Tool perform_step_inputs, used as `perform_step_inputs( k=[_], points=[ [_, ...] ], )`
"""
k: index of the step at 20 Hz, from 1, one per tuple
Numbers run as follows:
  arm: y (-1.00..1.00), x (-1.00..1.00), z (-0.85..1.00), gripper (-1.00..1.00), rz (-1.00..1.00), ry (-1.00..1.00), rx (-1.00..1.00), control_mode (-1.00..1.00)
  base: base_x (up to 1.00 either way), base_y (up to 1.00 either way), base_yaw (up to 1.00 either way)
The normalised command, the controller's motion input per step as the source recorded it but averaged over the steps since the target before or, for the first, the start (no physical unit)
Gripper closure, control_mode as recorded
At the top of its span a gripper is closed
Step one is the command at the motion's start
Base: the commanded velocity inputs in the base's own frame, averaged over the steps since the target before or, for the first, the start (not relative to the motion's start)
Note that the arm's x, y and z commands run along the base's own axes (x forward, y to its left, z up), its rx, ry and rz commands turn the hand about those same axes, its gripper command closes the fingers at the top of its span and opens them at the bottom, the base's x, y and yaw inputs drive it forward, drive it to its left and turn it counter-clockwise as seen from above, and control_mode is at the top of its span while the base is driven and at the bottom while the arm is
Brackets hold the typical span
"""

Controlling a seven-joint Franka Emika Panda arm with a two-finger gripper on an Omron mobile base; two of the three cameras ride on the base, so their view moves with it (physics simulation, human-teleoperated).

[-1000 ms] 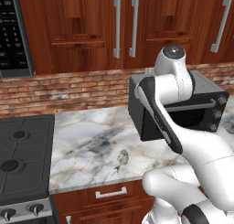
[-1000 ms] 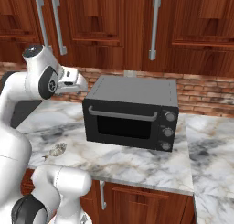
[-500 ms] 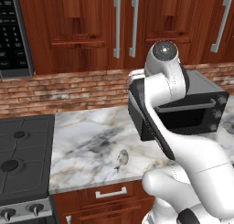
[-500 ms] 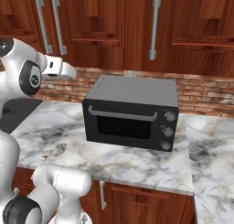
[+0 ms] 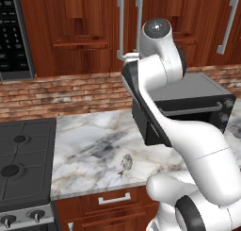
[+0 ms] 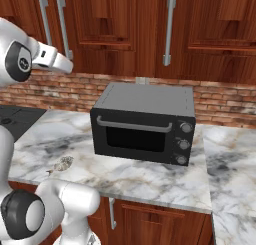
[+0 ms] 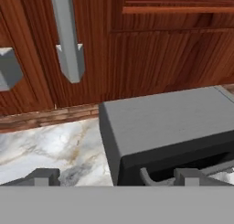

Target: Retrieve the tupperware from the cabinet, then place the raw meat into the tupperware to avoid contamination.

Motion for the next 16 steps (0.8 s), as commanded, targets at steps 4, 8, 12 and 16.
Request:
perform_step_inputs(
  k=[4,8,12,16],
  points=[
    [0.0,0.05,0.31,-1.0,0.0,0.02,0.2,-1.0,0.0,0.0,0.0],
    [-0.05,0.34,0.21,-1.0,0.04,-0.02,0.2,-1.0,0.0,0.0,0.0],
    [0.0,0.29,0.09,-1.0,0.07,-0.03,0.03,-1.0,0.0,0.0,0.0],
    [0.01,0.19,0.18,-1.0,0.09,-0.06,0.0,-1.0,0.0,0.0,0.0]
  ],
)
